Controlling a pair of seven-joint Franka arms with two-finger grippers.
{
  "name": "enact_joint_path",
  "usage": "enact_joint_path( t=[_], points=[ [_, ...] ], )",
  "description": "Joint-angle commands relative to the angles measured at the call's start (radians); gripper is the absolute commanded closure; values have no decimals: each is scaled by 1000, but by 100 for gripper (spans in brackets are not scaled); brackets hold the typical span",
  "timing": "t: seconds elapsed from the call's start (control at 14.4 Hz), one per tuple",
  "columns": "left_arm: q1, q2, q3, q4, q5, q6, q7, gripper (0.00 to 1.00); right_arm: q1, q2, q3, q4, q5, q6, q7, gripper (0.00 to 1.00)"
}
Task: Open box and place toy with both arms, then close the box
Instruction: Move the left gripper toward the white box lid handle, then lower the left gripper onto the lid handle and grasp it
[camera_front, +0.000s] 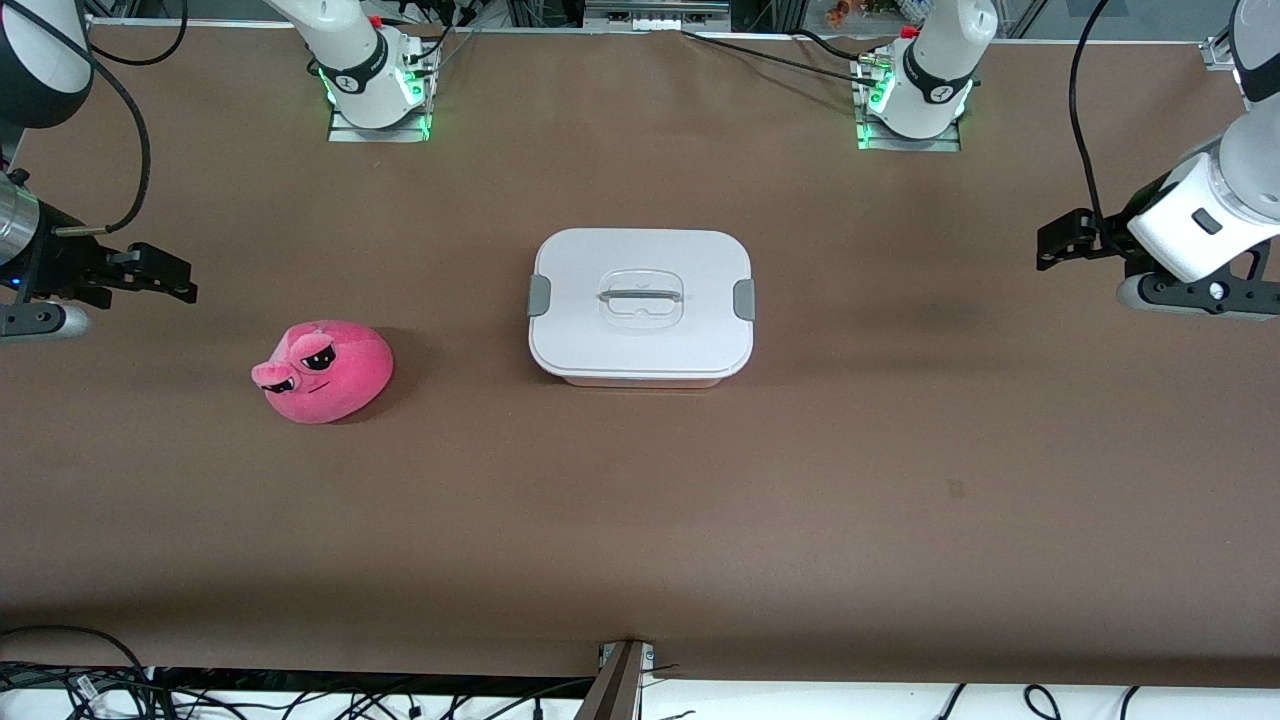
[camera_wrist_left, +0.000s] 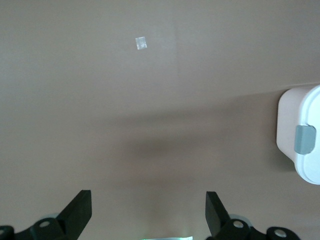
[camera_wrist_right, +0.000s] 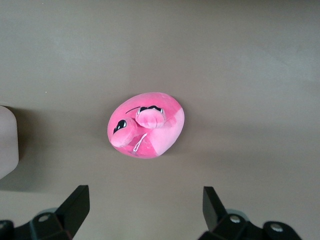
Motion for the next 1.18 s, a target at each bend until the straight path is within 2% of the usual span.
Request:
enact_joint_path(
  t=[0.0,0.28,0.42,0.56,0.84,1.11],
  points=[
    [-20,22,-49,48,-14,-34,29,0,-12,3,-2,14,11,-2,-9,0],
    [-64,49,-106,47,-94,-31,204,0,-6,5,-1,12,5,-13,-9,0],
    [-112,72,-134,48,-114,-9,216,0,1,14,2,10,4,-14,-9,0],
    [-191,115,-136,54,-116,26,309,0,5,14,7,3,2,-16,-7,0],
    [-357,215,-139,59,-114,175,324,0,14,26,7,-2,0,-14,-7,0],
    [-477,321,-149,59,-161,421,336,0,3,46,4,1,-1,-14,-9,0]
  ],
)
